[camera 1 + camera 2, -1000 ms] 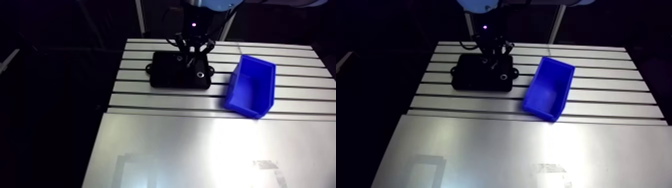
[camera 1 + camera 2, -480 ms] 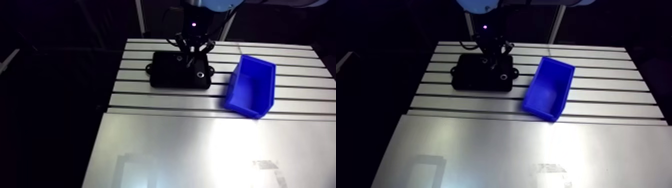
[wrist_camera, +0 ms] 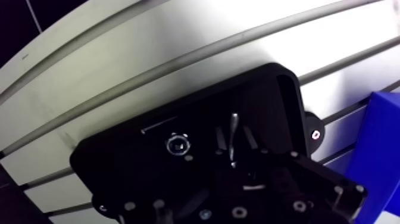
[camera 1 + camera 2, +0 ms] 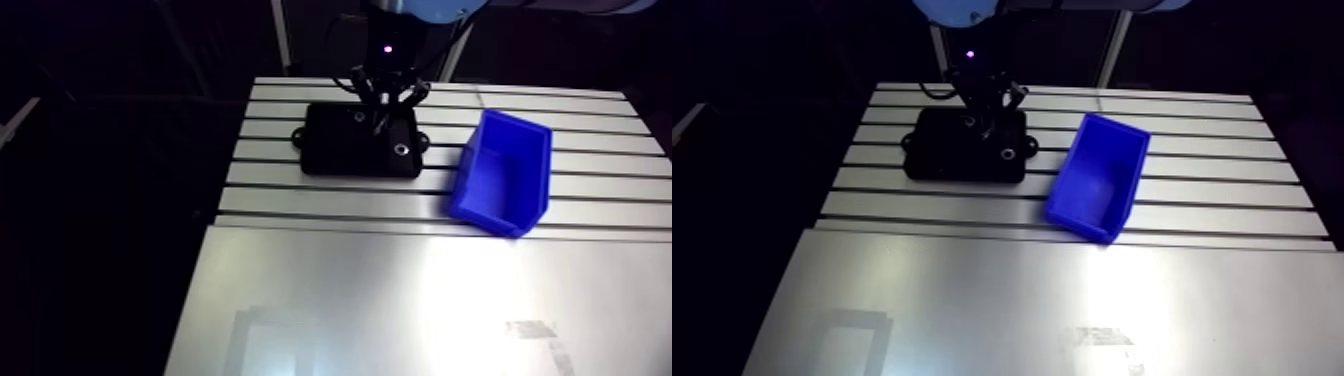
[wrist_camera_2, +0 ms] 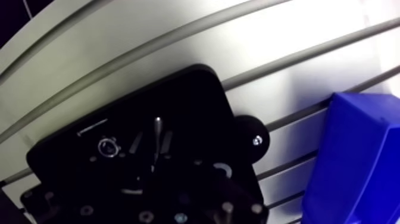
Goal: Pick up the M10 bolt from the tray and put it into the blue bin.
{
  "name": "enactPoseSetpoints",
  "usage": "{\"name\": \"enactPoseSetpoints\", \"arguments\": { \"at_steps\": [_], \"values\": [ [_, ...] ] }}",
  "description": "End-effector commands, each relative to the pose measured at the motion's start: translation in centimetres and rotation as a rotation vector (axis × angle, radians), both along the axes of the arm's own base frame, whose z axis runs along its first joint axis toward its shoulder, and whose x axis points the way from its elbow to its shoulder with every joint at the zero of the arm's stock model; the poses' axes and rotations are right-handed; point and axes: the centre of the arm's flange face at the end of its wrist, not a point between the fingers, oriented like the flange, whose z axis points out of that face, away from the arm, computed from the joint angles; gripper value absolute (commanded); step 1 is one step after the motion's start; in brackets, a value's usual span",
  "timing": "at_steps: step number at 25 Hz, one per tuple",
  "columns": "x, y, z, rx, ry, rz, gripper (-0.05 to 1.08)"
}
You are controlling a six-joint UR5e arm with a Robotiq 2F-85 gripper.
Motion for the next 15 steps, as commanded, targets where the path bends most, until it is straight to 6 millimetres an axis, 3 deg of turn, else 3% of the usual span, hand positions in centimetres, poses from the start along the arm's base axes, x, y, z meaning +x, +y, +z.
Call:
{"name": "enactPoseSetpoints", "arguments": {
  "at_steps": [1,15],
  "values": [
    [-0.01,-0.01,0.01,0.001,0.000,0.000,0.74],
    [0.09,0.01,-0.10,0.002,-0.001,0.000,0.81]
  ]
}}
